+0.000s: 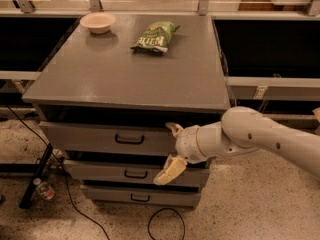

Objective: Open top drawer

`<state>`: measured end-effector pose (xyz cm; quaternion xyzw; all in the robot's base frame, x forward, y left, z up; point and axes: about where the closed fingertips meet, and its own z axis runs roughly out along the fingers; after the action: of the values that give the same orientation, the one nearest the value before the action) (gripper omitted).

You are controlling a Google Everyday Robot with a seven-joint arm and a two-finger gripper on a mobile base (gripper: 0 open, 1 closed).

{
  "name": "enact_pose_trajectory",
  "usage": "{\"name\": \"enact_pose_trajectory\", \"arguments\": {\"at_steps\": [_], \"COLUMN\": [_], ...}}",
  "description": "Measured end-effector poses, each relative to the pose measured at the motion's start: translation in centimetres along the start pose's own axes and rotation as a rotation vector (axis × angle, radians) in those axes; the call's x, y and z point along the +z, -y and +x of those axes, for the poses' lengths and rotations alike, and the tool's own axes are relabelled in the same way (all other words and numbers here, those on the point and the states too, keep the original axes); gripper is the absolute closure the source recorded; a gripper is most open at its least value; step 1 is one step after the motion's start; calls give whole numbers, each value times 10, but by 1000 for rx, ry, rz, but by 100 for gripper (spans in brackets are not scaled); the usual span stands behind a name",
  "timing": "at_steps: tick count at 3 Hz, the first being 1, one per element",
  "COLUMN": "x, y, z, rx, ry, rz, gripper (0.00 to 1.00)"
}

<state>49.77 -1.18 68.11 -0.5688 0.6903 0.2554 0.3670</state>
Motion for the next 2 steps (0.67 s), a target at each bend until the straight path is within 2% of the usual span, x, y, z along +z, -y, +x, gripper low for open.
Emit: {"name": "enact_pose_trajectory", "arguments": {"at_steps": [1, 2], "x": [-11, -11], "y": [-15, -15], "z": [1, 1], "rx": [-8, -8], "ry": [38, 38], "rz": [-44, -44], "gripper": [0, 0]}}
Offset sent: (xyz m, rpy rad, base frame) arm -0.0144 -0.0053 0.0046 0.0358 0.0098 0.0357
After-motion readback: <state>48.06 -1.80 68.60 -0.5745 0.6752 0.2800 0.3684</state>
